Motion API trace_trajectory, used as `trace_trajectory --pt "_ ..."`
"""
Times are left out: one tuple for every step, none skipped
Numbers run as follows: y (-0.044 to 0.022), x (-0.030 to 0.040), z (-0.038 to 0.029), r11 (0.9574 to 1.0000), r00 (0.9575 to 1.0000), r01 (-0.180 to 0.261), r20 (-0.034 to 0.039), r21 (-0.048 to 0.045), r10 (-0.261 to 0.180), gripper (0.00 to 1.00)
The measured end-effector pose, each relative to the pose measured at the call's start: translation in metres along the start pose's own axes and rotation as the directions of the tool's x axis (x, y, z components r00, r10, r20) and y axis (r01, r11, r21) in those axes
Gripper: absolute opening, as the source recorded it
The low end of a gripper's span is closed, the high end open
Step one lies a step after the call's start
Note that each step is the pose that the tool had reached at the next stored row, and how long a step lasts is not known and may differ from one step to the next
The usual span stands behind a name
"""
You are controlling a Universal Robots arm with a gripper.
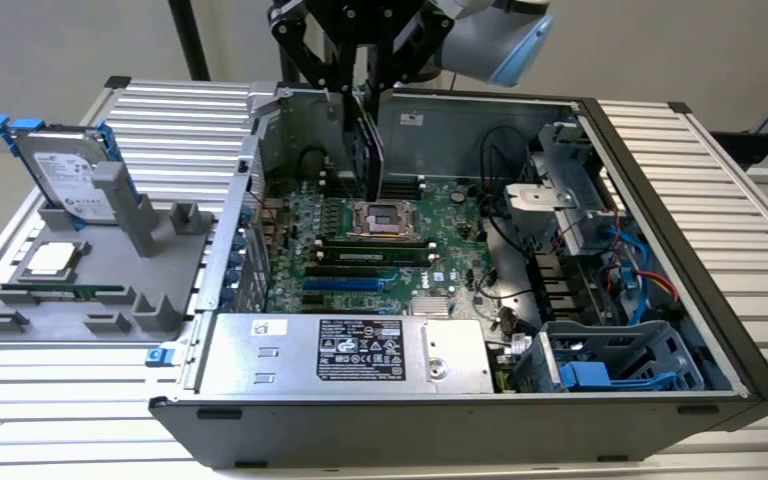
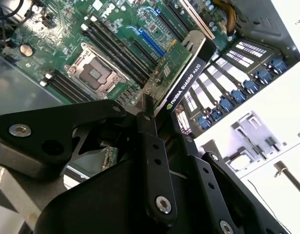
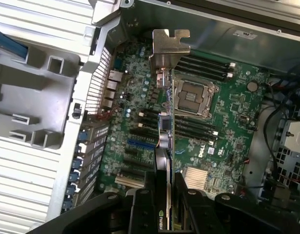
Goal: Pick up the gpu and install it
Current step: 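Insert the gpu into the slot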
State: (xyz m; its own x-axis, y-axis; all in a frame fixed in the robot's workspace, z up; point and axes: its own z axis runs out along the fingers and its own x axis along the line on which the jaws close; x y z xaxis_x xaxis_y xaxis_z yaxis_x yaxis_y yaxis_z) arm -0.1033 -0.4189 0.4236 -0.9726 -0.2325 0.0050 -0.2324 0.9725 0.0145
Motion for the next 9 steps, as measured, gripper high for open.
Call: trace_trajectory --pt "0.0 0.0 0.0 1.0 1.0 0.005 0.0 0.0 -0.005 0.0" --pt "0.0 0.0 -0.0001 0.9999 0.9999 0.01 -0.0001 0.0 -0.01 0.0" --pt "0.0 0.0 -0.0001 0.9999 0.9999 0.016 -0.0002 0.0001 -0.016 0.0" --pt "0.0 0.0 -0.0001 0.9998 0.9998 0.02 -0.0003 0.0001 -0.02 0.0" --pt "0.0 0.0 -0.0001 0.9997 0.9997 0.026 -0.0004 0.0001 -0.026 0.0" --pt "0.0 0.0 -0.0001 0.9995 0.9995 0.031 -0.0004 0.0001 -0.031 0.0" --pt "0.0 0.0 -0.0001 0.9994 0.9994 0.036 -0.0005 0.0002 -0.036 0.0" --pt "0.0 0.0 -0.0002 0.9992 0.9992 0.041 -0.0006 0.0002 -0.041 0.0" --pt "0.0 0.0 -0.0002 0.9989 0.9989 0.046 -0.0007 0.0002 -0.046 0.0"
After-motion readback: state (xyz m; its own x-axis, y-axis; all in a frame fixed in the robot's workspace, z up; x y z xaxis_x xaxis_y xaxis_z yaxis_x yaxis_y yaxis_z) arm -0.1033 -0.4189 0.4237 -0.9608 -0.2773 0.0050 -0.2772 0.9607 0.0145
